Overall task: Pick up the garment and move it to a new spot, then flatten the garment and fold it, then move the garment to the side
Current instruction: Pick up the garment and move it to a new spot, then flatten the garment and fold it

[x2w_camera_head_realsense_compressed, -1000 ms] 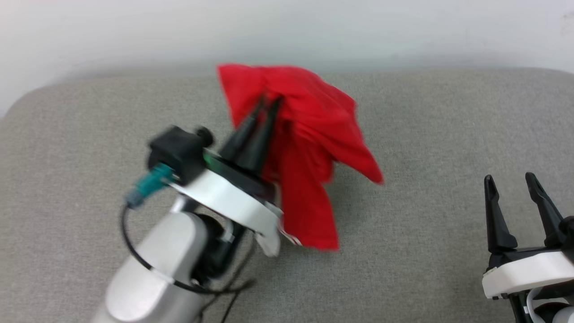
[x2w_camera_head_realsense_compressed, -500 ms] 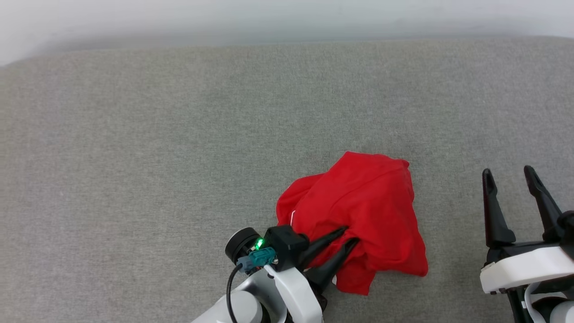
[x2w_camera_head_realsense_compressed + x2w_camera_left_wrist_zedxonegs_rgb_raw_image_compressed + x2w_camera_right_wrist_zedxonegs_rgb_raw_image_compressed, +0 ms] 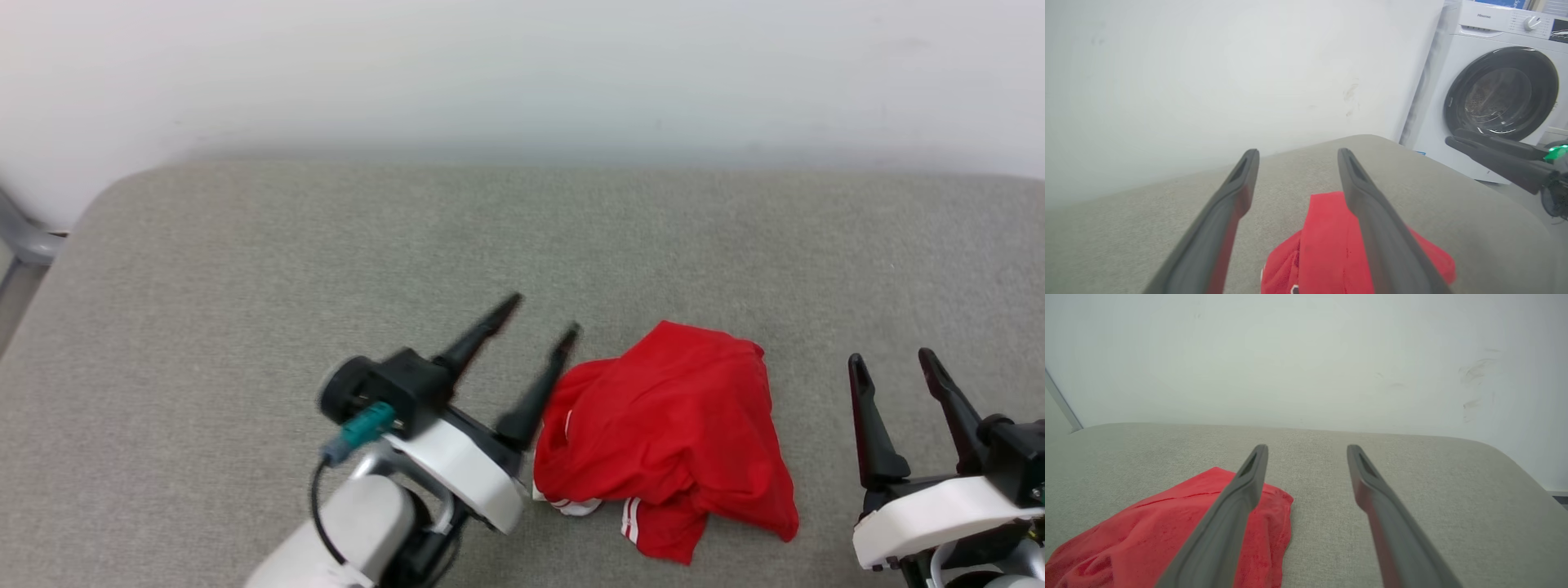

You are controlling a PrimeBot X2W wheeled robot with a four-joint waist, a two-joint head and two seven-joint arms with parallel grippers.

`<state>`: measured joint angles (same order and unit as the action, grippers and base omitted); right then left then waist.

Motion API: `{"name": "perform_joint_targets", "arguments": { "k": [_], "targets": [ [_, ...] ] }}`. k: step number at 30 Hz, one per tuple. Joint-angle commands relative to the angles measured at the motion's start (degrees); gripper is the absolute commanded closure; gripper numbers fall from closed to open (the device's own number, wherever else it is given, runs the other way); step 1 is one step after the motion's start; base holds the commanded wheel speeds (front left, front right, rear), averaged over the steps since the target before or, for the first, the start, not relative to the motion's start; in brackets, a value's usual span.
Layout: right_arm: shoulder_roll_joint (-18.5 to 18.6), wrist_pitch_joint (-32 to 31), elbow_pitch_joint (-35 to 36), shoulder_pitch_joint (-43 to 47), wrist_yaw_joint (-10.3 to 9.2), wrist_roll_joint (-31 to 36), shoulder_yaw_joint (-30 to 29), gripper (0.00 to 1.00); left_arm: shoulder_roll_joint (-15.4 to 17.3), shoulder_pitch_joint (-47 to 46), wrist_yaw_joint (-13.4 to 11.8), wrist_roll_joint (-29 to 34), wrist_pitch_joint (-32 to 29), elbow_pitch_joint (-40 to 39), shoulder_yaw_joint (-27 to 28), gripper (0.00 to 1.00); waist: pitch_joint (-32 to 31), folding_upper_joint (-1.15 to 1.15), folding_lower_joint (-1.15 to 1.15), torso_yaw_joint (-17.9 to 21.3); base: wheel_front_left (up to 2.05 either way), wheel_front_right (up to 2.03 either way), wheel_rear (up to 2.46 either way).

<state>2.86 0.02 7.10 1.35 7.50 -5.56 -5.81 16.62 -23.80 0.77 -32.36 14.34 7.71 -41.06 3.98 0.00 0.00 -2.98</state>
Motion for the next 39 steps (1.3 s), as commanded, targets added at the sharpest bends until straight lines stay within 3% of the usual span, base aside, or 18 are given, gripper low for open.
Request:
{"name": "perform_joint_targets", "arguments": {
  "k": [1, 8, 12, 23, 39],
  "targets": [
    [0.0, -0.1, -0.2, 0.7, -0.02, -0.3, 0.1, 0.0, 0.7, 0.1, -0.9, 0.4, 0.5, 0.1, 1.2, 0.0, -1.5, 0.0, 0.0, -1.1, 0.0, 0.0, 0.0],
    [0.0, -0.8, 0.2, 2.6, -0.03, -0.7, 0.1, 0.0, 4.8, 5.0, -6.5, 1.5, 0.9, 0.2, 11.1, 0.0, -3.4, 0.0, 0.0, -2.3, 0.0, 0.0, 0.0],
    [0.0, -1.2, 0.1, 3.3, -0.03, -0.6, 0.1, 0.0, 6.6, 9.1, -7.9, 2.0, 0.9, -0.1, 15.9, 0.0, -4.4, 0.0, 0.0, -2.3, 0.0, 0.0, 0.0],
    [0.0, -2.1, 0.8, 6.0, -0.03, 0.1, 0.1, 0.0, 7.2, 18.0, -8.3, 3.5, 0.9, -1.0, 20.6, 0.0, -6.2, 0.0, 0.0, -1.4, 0.0, 0.0, 0.0],
    [0.0, -3.9, 0.0, 6.4, -0.02, -0.1, -0.4, 0.0, 5.6, 18.7, -6.9, 4.0, 0.9, -0.8, 21.2, 0.0, -6.0, 0.0, 0.0, -0.4, 0.0, 0.0, 0.0]
  ]
}}
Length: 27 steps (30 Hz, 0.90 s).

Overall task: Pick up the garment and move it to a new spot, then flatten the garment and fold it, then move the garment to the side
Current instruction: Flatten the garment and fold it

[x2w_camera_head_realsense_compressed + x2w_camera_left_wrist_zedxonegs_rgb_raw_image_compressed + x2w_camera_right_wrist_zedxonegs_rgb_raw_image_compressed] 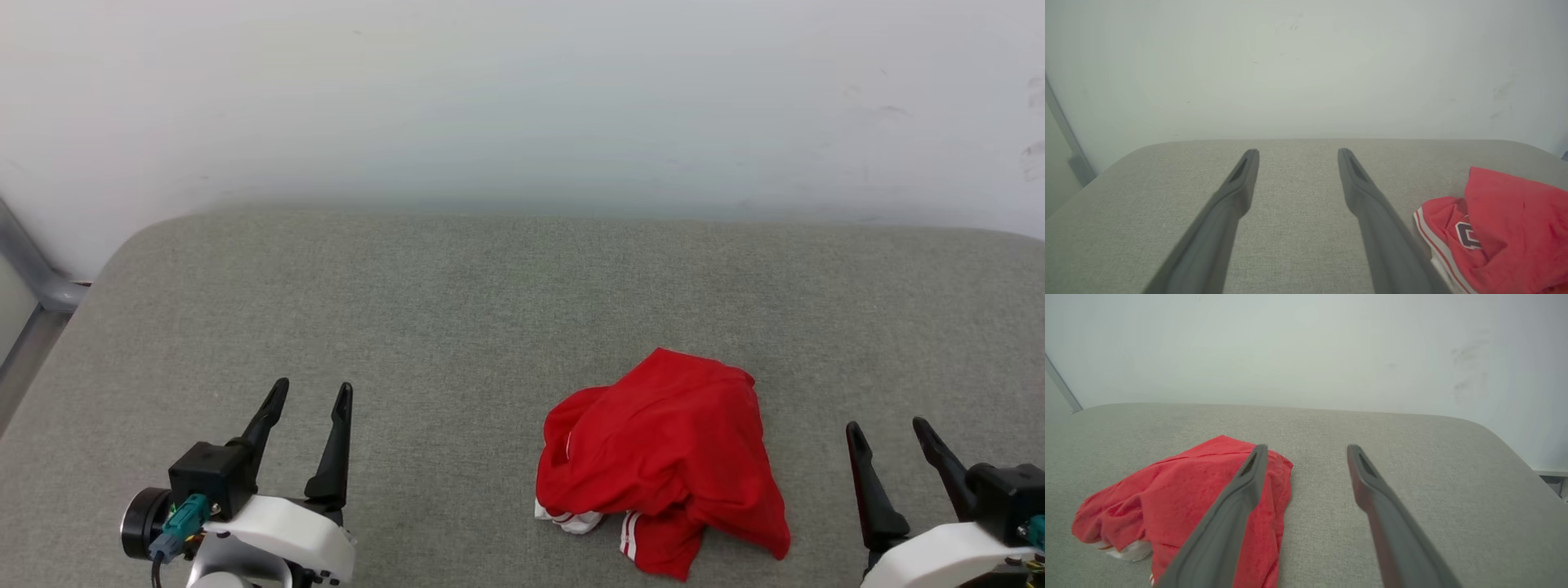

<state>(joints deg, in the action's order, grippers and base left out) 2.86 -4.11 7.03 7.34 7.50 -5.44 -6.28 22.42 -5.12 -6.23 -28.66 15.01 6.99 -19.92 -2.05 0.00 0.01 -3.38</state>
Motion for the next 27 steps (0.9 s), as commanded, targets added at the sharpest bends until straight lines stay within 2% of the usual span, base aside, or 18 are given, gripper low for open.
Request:
{"name": "perform_joint_targets", "arguments": {
  "k": [1, 4, 7, 15, 23, 27],
  "targets": [
    [0.0, -0.3, -0.1, 0.4, -0.03, 0.3, -0.3, 0.0, -0.3, -0.3, 0.1, 0.4, 0.2, -0.1, 0.2, 0.0, 0.2, 0.0, -0.01, -0.2, 0.0, 0.0, 0.0],
    [0.0, -4.2, -1.3, 0.7, -0.03, 0.3, -1.1, 0.0, -0.6, -1.1, 0.5, 0.8, 0.2, -0.6, 0.4, 0.0, 0.9, 0.0, -0.01, -0.9, 0.0, 0.0, 0.0],
    [0.0, -10.9, -2.8, 0.8, -0.03, -0.2, -1.7, 0.0, -1.1, -1.5, 0.7, 1.2, 0.2, -1.2, 0.8, 0.0, 1.7, 0.0, -0.01, -1.8, 0.0, 0.0, 0.0],
    [1.1, -29.2, -3.9, -2.5, -0.03, -2.0, 2.6, 0.0, -3.1, -2.9, 2.2, 3.1, 0.2, -4.2, 2.6, 0.0, 6.8, 0.0, -0.01, -4.3, 0.0, 0.0, 0.0],
    [3.9, -38.0, -8.3, -6.4, -0.03, -4.7, 6.8, 0.0, -5.2, -4.6, 4.4, 4.8, 0.2, -5.3, 4.2, 0.0, 11.7, 0.0, -0.01, -6.3, 0.0, 0.0, 0.0],
    [3.9, -41.4, -12.4, -6.2, -0.02, -6.1, 7.8, 0.0, -6.3, -5.0, 5.3, 5.6, 0.2, -4.7, 5.2, 0.0, 12.9, 0.0, -0.01, -6.6, 0.0, 0.0, 0.0]
  ]
}}
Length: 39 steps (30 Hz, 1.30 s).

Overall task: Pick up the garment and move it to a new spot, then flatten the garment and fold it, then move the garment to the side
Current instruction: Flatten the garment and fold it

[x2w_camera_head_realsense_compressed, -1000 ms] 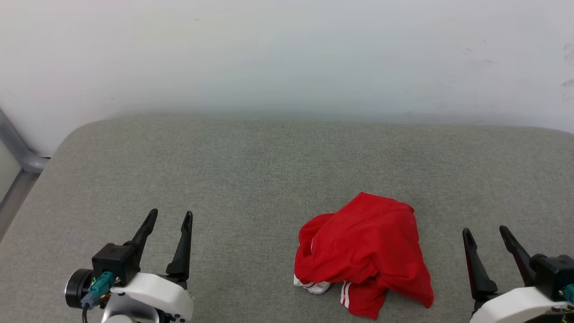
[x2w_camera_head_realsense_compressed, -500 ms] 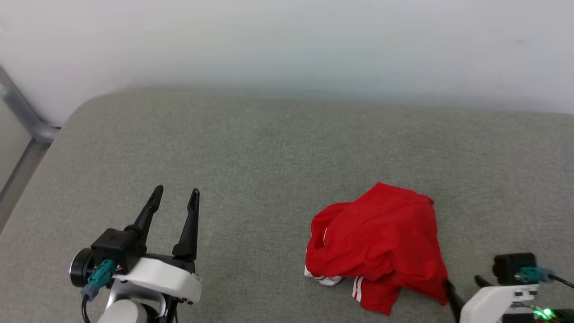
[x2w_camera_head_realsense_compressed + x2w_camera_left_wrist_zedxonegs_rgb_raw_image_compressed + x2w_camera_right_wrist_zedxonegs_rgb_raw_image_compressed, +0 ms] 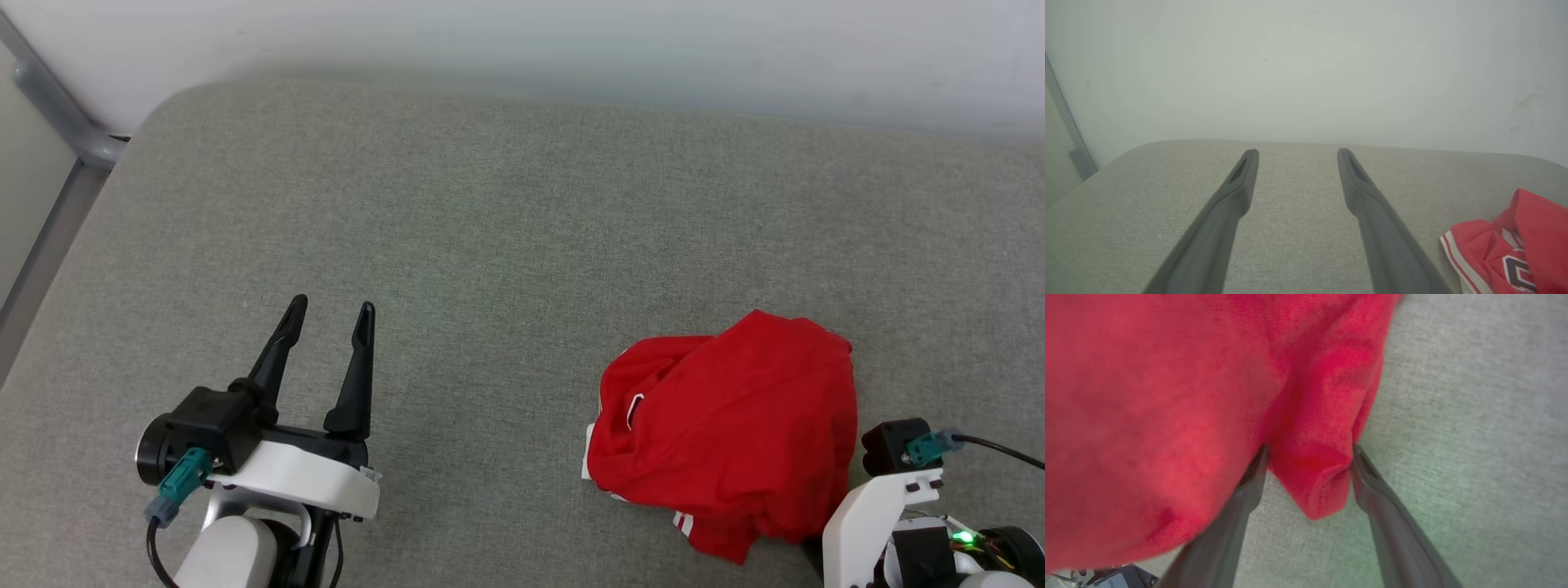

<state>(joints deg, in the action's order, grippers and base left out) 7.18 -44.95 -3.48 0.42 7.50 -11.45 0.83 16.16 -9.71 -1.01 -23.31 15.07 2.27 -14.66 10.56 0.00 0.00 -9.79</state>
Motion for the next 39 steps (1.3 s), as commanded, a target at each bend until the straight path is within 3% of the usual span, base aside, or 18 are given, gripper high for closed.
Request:
{"name": "perform_joint_targets", "arguments": {
  "k": [1, 2, 3, 4, 7, 14, 23, 29, 33, 34, 35, 36, 37, 39],
  "targets": [
    [-0.5, -1.4, -2.7, 0.9, -0.02, -0.5, 1.0, 0.11, -0.3, -0.6, 0.3, 0.5, 0.1, 0.2, 0.2, 0.0, 0.4, 0.0, 0.0, -0.2, 0.0, 0.0, 0.0],
    [-0.7, -2.1, -3.5, 1.0, -0.01, -1.2, 1.1, 0.54, -0.5, -0.7, 0.6, 0.6, 0.1, 0.4, 0.5, 0.0, 0.6, 0.0, 0.0, -0.1, 0.0, 0.0, 0.0],
    [-0.9, -2.8, -4.1, 1.0, -0.01, -1.6, 1.2, 0.66, -0.8, -0.8, 0.9, 0.8, 0.1, 0.6, 0.9, 0.0, 0.7, 0.0, 0.0, -0.1, 0.0, 0.0, 0.0],
    [-0.9, -3.0, -4.3, 0.9, 0.0, -1.8, 1.3, 1.0, -1.1, -0.9, 1.1, 1.1, 0.1, 0.8, 1.1, 0.0, 0.6, 0.0, 0.0, 0.0, 0.0, 0.0, 0.0],
    [-0.6, -0.1, -3.1, -1.0, -0.02, -1.8, 1.1, 1.0, -1.6, -0.6, 1.8, 1.8, 0.1, 1.4, 1.7, 0.0, 0.0, 0.0, 0.0, 0.5, 0.0, 0.0, 0.0],
    [1.3, 13.1, 1.7, -7.6, -0.04, 2.2, -2.0, 1.0, -2.1, 1.3, 2.4, 3.0, 0.1, 2.4, 2.9, 0.0, -3.2, 0.0, 0.0, 2.8, 0.0, 0.0, 0.0],
    [0.6, 19.9, 2.5, -10.3, -0.04, 9.8, -17.2, 1.0, -2.0, 2.6, 2.8, 3.4, 0.1, 2.5, 3.5, 0.0, -4.8, 0.0, 0.0, 4.6, 0.0, 0.0, 0.0],
    [-1.1, 23.4, -3.0, -5.8, -0.04, 11.4, -29.1, 1.0, -2.2, 3.2, 2.9, 3.3, 0.1, 3.0, 3.4, 0.0, -4.9, 0.0, 0.0, 4.4, 0.0, 0.0, 0.0],
    [-2.2, 26.6, -9.6, -2.5, -0.03, 12.0, -31.5, 1.0, -2.2, 3.8, 2.9, 3.0, 0.1, 3.5, 3.4, 0.0, -5.3, 0.0, 0.0, 4.0, 0.0, 0.0, 0.0],
    [-2.5, 27.5, -11.0, -2.4, -0.04, 11.6, -31.6, 0.95, -2.2, 3.9, 2.9, 3.0, 0.1, 3.6, 3.5, 0.0, -5.4, 0.0, 0.0, 4.0, 0.0, 0.0, 0.0],
    [-2.7, 28.5, -12.4, -2.1, -0.03, 11.7, -31.6, 0.68, -2.1, 4.1, 2.8, 3.0, 0.1, 3.7, 3.5, 0.0, -5.6, 0.0, 0.0, 4.1, 0.0, 0.0, 0.0],
    [-3.0, 29.5, -13.5, -2.0, -0.04, 11.8, -31.6, 0.5, -2.1, 4.4, 2.8, 3.0, 0.1, 3.8, 3.5, 0.0, -5.8, 0.0, 0.0, 4.1, 0.0, 0.0, 0.0],
    [-3.2, 30.8, -14.4, -2.4, -0.04, 11.2, -31.4, 0.0, -2.1, 4.6, 2.6, 2.9, 0.1, 3.9, 3.5, 0.0, -5.9, 0.0, 0.0, 4.2, 0.0, 0.0, 0.0],
    [-3.5, 34.0, -15.3, -3.1, -0.04, 11.4, -31.1, 0.0, -2.1, 4.7, 2.6, 2.8, 0.1, 4.0, 3.5, 0.0, -6.1, 0.0, 0.0, 4.1, 0.0, 0.0, 0.0]
  ]
}}
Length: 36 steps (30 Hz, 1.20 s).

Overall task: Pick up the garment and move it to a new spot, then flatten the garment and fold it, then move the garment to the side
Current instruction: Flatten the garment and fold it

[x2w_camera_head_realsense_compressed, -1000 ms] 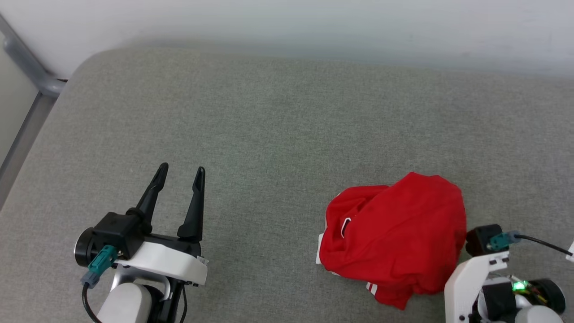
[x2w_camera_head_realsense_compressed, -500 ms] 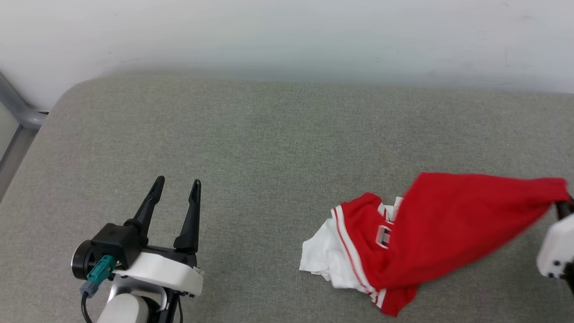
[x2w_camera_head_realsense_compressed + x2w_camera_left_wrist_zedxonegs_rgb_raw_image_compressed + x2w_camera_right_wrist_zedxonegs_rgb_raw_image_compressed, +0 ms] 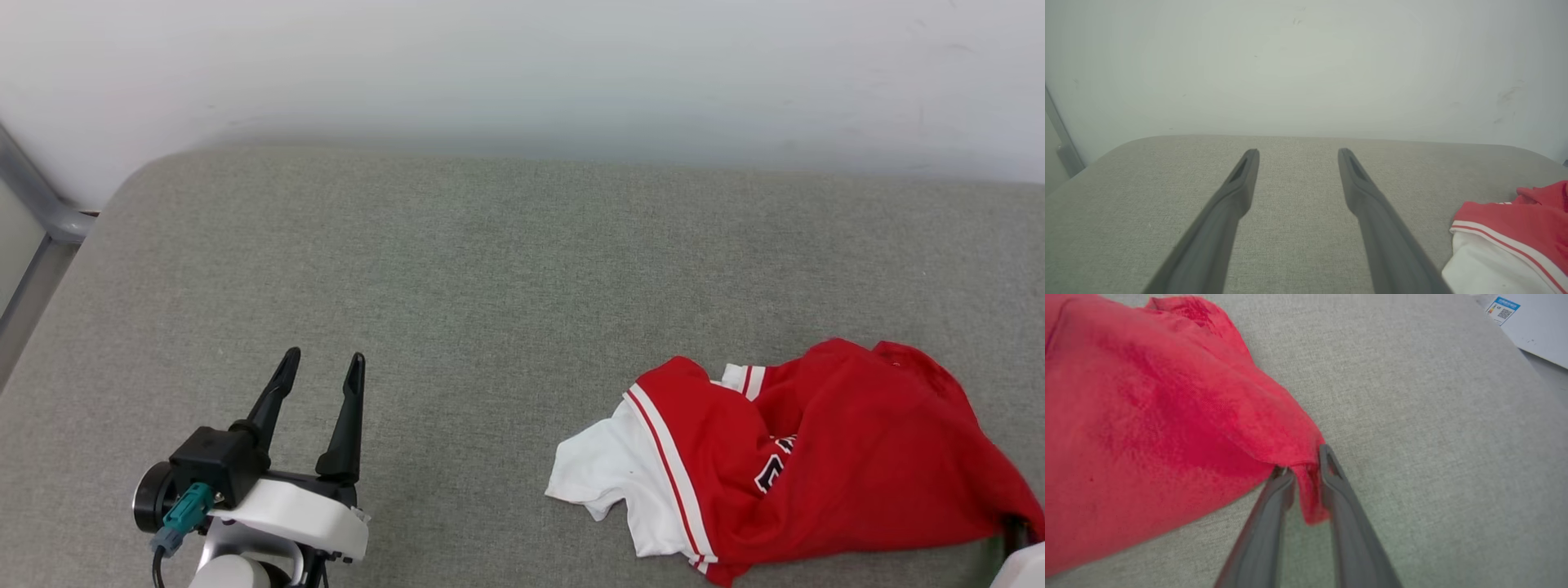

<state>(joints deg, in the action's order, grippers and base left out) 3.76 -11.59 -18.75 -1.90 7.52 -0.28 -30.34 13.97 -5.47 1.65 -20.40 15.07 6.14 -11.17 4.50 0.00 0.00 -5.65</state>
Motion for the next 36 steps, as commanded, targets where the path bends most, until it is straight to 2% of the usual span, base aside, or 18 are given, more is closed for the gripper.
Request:
{"name": "perform_joint_targets", "arguments": {
  "k": [1, 6, 9, 15, 23, 28, 33, 36],
  "targets": [
    [-0.3, 2.3, -0.3, -1.3, -0.07, -0.5, -0.4, 0.0, 0.0, 0.6, -0.1, -0.2, 0.1, 0.1, -0.1, 0.0, -0.3, 0.0, 0.0, -0.1, 0.0, 0.0, 0.0],
    [-0.8, 10.8, 1.2, -1.9, -0.06, 0.7, -0.6, 0.0, -0.1, 1.8, -0.8, -0.4, -0.1, 0.4, -0.3, 0.0, -2.0, 0.0, 0.0, -0.1, 0.0, 0.0, 0.0],
    [-0.9, 13.3, 2.3, -1.6, -0.05, 0.4, 0.8, 0.0, 0.0, 2.3, -1.1, -0.4, -0.2, 0.3, -0.3, 0.0, -2.9, 0.0, 0.0, -0.1, 0.0, 0.0, 0.0],
    [-0.9, 18.1, 8.1, 1.1, -0.05, -2.5, 8.2, 0.0, 0.0, 4.1, -2.0, -0.4, -0.7, -0.2, -0.5, 0.0, -5.1, 0.0, 0.0, 0.2, 0.0, 0.0, 0.0],
    [-0.9, 16.2, 18.6, 6.2, -0.05, -4.8, 17.5, 0.0, 0.5, 5.2, -3.2, -0.3, -1.6, -0.7, -0.6, 0.0, -6.4, 0.0, 0.0, 1.1, 0.0, 0.0, 0.0],
    [-0.9, 13.7, 24.8, 9.7, -0.06, -6.1, 21.2, 0.0, 1.3, 4.7, -3.4, 0.3, -2.5, -0.8, -1.0, 0.0, -6.4, 0.0, 0.0, 1.9, 0.0, 0.0, 0.0],
    [-0.9, 10.6, 29.3, 11.6, -0.06, -5.8, 24.1, 0.0, 2.9, 2.5, -2.2, 1.4, -6.0, -0.6, -2.8, 0.0, -5.8, 0.0, 0.0, 3.1, 0.0, 0.0, 0.0],
    [-0.9, 9.2, 30.5, 12.1, -0.06, -5.7, 24.7, 0.0, 2.9, -0.2, -0.2, 0.8, -10.3, -0.3, -5.0, 0.0, -5.3, 0.0, 0.0, 3.6, 0.0, 0.0, 0.0]
  ]
}}
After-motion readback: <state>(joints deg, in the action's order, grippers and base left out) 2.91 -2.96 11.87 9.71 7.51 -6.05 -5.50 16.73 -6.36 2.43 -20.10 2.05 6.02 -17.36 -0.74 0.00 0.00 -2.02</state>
